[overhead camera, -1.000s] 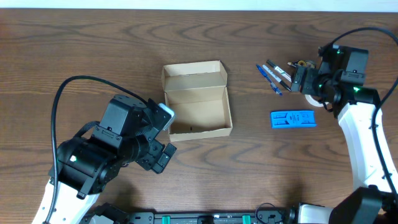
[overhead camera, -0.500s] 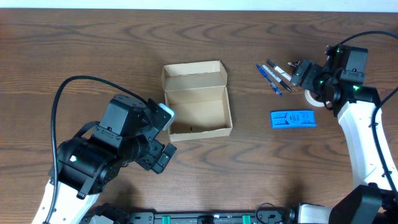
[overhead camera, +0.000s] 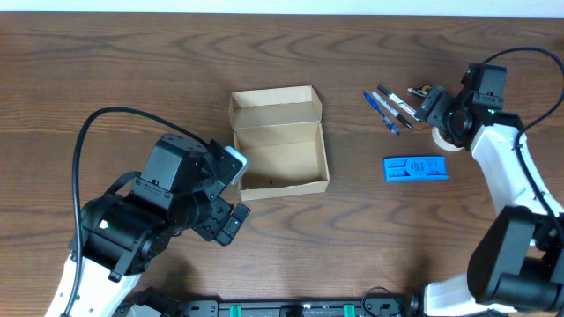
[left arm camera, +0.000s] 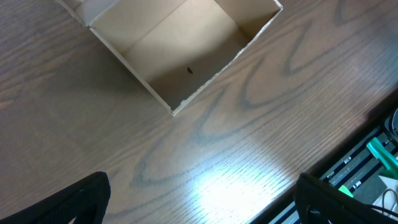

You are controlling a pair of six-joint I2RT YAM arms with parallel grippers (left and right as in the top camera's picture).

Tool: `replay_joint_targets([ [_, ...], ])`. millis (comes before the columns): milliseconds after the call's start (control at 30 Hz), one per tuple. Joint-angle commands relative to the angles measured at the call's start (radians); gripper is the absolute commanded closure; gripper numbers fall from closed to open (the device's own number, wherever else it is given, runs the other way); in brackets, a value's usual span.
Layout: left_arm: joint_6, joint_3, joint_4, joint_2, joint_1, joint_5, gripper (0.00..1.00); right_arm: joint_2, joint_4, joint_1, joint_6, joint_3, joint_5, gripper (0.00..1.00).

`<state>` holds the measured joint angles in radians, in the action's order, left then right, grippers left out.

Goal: Pack container
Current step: 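Reach the right gripper to the clear tape roll and grasp its rim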

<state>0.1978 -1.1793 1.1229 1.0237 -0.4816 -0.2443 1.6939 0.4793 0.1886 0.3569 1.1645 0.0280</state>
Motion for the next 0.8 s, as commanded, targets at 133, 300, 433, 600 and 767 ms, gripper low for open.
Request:
replay_joint_targets([
  [133, -0.011, -0.002, 0.003, -0.004, 0.001, -0.007, 0.04, 0.094, -0.047, 0.035, 0.05, 0.019, 0.028, 0.07],
  [300, -0.011, -0.002, 0.003, -0.004, 0.001, -0.007, 0.05, 0.16, -0.065, 0.039, 0.058, 0.019, 0.024, 0.1],
  [433, -0.011, -0.002, 0.003, -0.004, 0.001, -0.007, 0.04, 0.204, -0.082, 0.041, 0.058, 0.019, 0.026, 0.14],
  [600, -0.011, -0.002, 0.003, -0.004, 0.001, -0.007, 0.05, 0.232, -0.102, 0.044, 0.058, 0.019, 0.039, 0.22],
  [767, -0.011, -0.002, 0.003, -0.004, 0.001, -0.007, 0.05, 0.243, -0.098, 0.052, 0.058, 0.019, 0.051, 0.33],
])
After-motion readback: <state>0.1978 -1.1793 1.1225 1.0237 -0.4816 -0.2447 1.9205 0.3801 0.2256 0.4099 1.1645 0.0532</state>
